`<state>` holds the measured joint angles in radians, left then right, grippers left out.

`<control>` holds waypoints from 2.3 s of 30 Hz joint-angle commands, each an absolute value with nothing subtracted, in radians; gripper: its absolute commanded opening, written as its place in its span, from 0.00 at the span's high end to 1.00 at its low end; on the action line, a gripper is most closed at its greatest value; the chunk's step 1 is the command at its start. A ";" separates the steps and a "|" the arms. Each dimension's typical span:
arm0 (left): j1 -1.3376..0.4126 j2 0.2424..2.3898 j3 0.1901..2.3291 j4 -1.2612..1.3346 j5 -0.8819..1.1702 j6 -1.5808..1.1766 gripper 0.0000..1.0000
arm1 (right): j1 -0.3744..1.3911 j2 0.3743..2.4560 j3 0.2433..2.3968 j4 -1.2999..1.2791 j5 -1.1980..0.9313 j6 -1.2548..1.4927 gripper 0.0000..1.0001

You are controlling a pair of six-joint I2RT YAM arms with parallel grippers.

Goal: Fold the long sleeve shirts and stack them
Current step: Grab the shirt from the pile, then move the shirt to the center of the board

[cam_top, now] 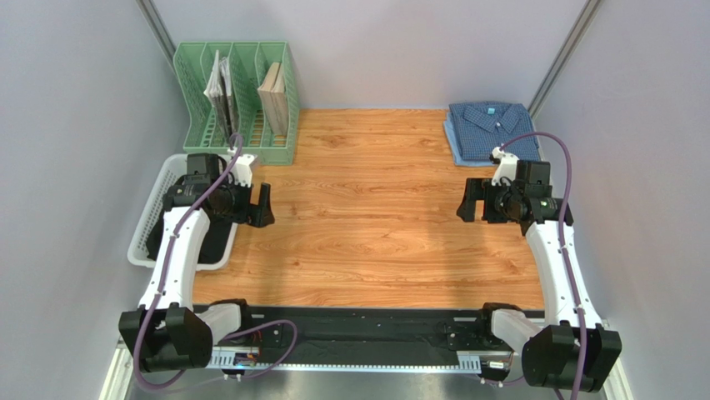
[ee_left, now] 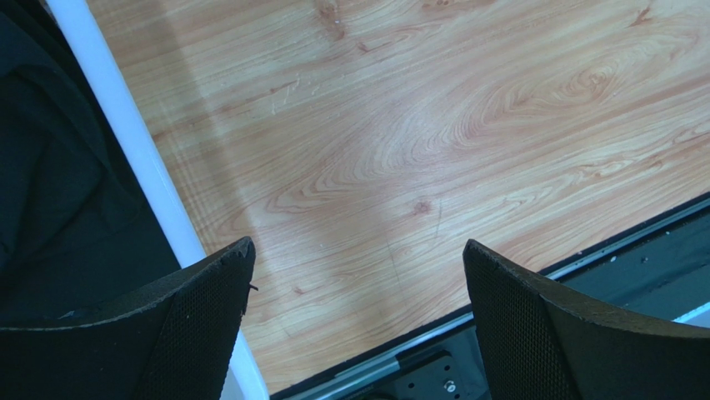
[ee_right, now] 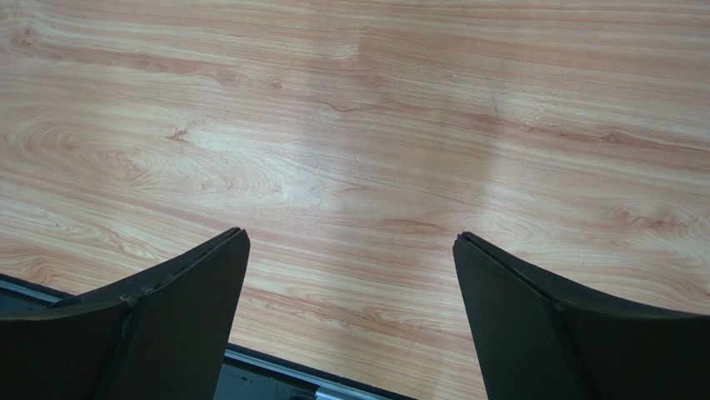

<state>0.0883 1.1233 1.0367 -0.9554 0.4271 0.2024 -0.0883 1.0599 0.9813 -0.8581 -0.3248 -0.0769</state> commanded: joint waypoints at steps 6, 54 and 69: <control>0.162 1.319 1.369 -1.037 0.359 0.247 0.01 | -0.091 1.028 0.982 -0.819 -0.379 -0.080 0.00; 0.165 1.614 2.434 -1.333 0.657 0.270 1.00 | -0.091 1.123 1.072 -0.890 -0.451 -0.107 0.00; -0.505 1.571 2.129 -1.232 0.595 0.365 0.16 | -0.094 1.131 1.088 -0.908 -0.457 -0.121 0.00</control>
